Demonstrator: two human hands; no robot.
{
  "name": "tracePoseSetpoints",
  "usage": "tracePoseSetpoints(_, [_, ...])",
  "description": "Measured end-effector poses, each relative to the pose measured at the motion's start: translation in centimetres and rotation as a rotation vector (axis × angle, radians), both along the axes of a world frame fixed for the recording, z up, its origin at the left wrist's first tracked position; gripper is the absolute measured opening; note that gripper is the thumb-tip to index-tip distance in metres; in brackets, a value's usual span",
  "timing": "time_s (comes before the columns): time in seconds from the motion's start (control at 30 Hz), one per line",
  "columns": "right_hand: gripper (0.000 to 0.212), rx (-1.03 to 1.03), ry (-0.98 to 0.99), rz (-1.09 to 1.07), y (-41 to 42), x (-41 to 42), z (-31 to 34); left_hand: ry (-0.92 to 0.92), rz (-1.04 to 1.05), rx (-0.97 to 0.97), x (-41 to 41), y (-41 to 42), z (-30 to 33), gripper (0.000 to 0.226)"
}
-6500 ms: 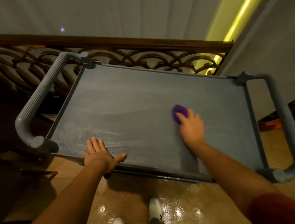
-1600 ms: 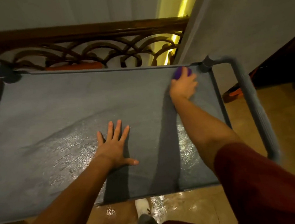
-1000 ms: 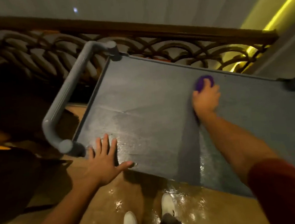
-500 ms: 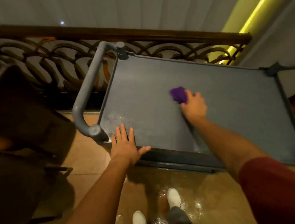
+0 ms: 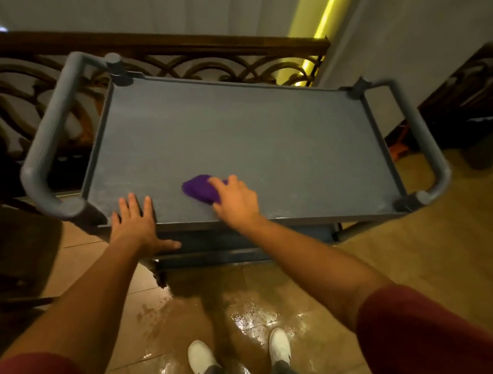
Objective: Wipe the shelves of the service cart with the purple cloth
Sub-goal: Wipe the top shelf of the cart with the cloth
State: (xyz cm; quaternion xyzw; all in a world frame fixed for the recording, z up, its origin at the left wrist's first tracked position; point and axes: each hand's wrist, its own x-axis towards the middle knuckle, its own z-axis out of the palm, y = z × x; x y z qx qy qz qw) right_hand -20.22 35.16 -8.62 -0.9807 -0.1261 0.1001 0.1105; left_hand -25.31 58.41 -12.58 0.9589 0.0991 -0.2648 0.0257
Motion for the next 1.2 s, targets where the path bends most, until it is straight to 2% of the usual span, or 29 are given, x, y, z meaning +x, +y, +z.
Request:
tracePoseSetpoints(0.2, [0.051,-0.184,0.032,-0.609,-26.7,0.4,1.2,0.100,0.103,0.095,0.5,-2.9,1.6,0.159])
tracePoseSetpoints(0.27, [0.051,-0.253,0.059,-0.725,-31.9,1.3,1.8,0.144,0.170,0.103,0.8,-4.8,2.7,0.159])
tracePoseSetpoints(0.33, [0.050,-0.288,0.087,-0.765,-33.9,3.0,2.1,0.128,0.134,0.040,1.3,-7.1,4.0,0.153])
tracePoseSetpoints(0.4, [0.052,-0.204,0.067,-0.745,-32.9,4.2,1.9,0.030,0.041,-0.021,1.6,-10.7,4.5,0.143])
tracePoseSetpoints(0.47, [0.057,-0.060,0.040,-0.659,-28.7,4.9,1.3,-0.037,0.032,-0.018,1.6,-15.1,4.5,0.133])
tracePoseSetpoints(0.57, [0.063,0.054,0.030,-0.436,-19.0,5.2,-0.2,-0.050,0.174,0.015,0.4,-20.2,3.3,0.122])
tracePoseSetpoints(0.63, [0.061,0.040,0.015,-0.295,-12.6,4.8,-0.8,-0.073,0.245,0.048,-0.9,-20.4,2.2,0.122])
tracePoseSetpoints(0.7, [0.060,0.072,0.034,-0.124,-8.6,4.0,-1.2,-0.036,0.230,0.090,-1.3,-19.8,1.7,0.120])
tracePoseSetpoints(0.77, [0.061,0.086,0.028,0.105,-7.5,2.5,-1.0,0.036,0.167,0.090,-0.6,-18.9,1.5,0.115])
tracePoseSetpoints(0.87, [0.059,0.112,0.053,0.379,-11.0,2.5,-0.9,0.103,0.131,0.104,-0.3,-18.7,1.5,0.112])
tracePoseSetpoints(0.93, [0.057,0.073,0.078,0.336,-15.5,3.8,-0.4,0.104,0.120,0.107,-0.7,-18.9,1.4,0.113])
tracePoseSetpoints(1.07, [0.056,-0.055,0.091,-0.056,-28.4,6.2,0.0,0.057,0.160,0.064,-0.8,-19.2,2.0,0.111])
tracePoseSetpoints(1.13, [0.055,-0.107,0.092,-0.228,-33.7,6.0,0.5,-0.079,0.212,-0.075,-1.1,-19.1,2.9,0.093])
tracePoseSetpoints(1.2, [0.055,-0.036,0.067,-0.335,-36.5,5.3,1.3,-0.276,0.300,-0.228,-1.8,-20.2,4.0,0.074])
